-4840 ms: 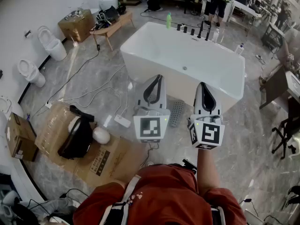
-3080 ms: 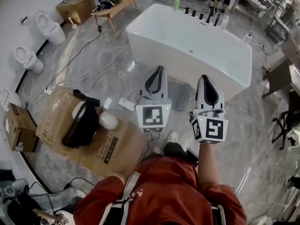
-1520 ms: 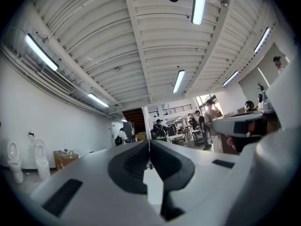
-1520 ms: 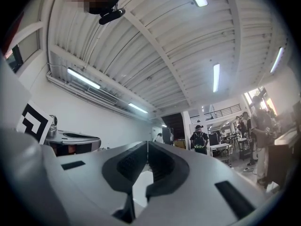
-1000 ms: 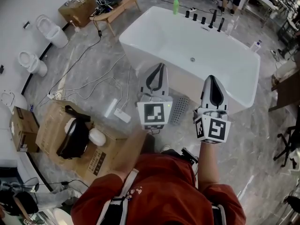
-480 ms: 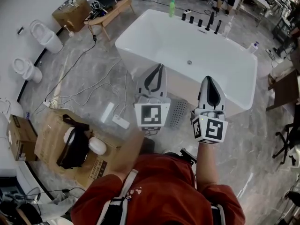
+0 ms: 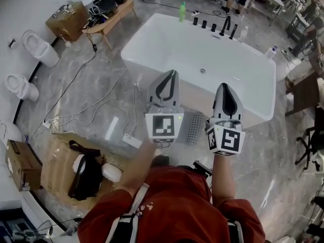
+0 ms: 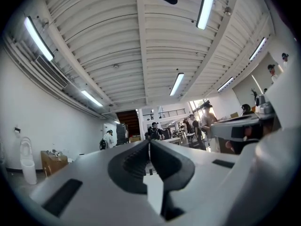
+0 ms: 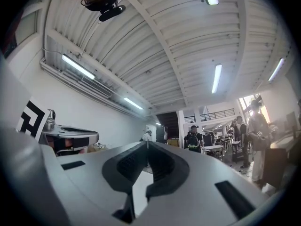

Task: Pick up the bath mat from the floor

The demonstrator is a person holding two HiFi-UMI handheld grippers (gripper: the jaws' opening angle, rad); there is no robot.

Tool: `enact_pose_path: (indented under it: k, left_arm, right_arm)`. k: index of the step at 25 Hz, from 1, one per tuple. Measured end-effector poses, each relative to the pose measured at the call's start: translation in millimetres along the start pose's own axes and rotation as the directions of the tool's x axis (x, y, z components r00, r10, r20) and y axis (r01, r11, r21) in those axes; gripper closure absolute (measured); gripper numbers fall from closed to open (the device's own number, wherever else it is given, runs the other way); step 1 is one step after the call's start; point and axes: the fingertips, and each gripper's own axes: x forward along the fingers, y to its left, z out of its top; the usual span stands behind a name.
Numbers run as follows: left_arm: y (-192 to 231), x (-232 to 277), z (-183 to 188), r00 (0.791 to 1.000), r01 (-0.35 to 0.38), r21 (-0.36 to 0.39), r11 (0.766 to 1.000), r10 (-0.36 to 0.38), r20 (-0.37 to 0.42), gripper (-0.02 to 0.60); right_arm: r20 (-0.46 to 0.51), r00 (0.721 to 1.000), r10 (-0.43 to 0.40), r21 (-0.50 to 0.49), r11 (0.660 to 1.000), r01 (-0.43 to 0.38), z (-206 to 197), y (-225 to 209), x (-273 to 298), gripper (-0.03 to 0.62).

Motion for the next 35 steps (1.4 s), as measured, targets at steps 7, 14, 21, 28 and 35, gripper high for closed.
enact_pose_path:
  k: [7, 14, 21, 28, 35]
  left_arm:
    - [50.1, 16.9, -9.2, 0.999, 0.051, -0.019, 0.999, -0.051, 0.012, 0.565]
    - [82.5, 24.6, -16.2, 0.995, 0.102, -0.042, 0.994, -0.102, 0.023, 0.565]
    - [78.2, 35.3, -13.7, 0.995, 0.084, -0.050, 0.995, -0.081, 0.060, 0.565]
    - [59.9, 48.1, -20.3, 0.996, 0.084, -0.056, 0.995, -0.082, 0.034, 0.565]
    - [41.2, 54.0, -47.3, 0.995, 0.090, -0.058, 0.994, -0.092, -0.036, 0.564]
  right_arm:
    - [-0.006, 0.998, -0.059, -0.034, 0.998, 0.059, -0.5, 33.0, 32.9, 0.580]
    - [-0.009, 0.993, -0.121, -0.054, 0.991, 0.121, -2.6, 54.4, 51.0, 0.580]
    - [-0.015, 0.988, -0.152, -0.058, 0.987, 0.151, -5.9, 33.9, 53.6, 0.580]
    - [-0.038, 0.989, -0.146, -0.058, 0.988, 0.144, -12.4, 10.0, 57.8, 0.580]
    - [-0.092, 0.987, -0.129, -0.049, 0.991, 0.125, -38.2, -2.7, 54.7, 0.580]
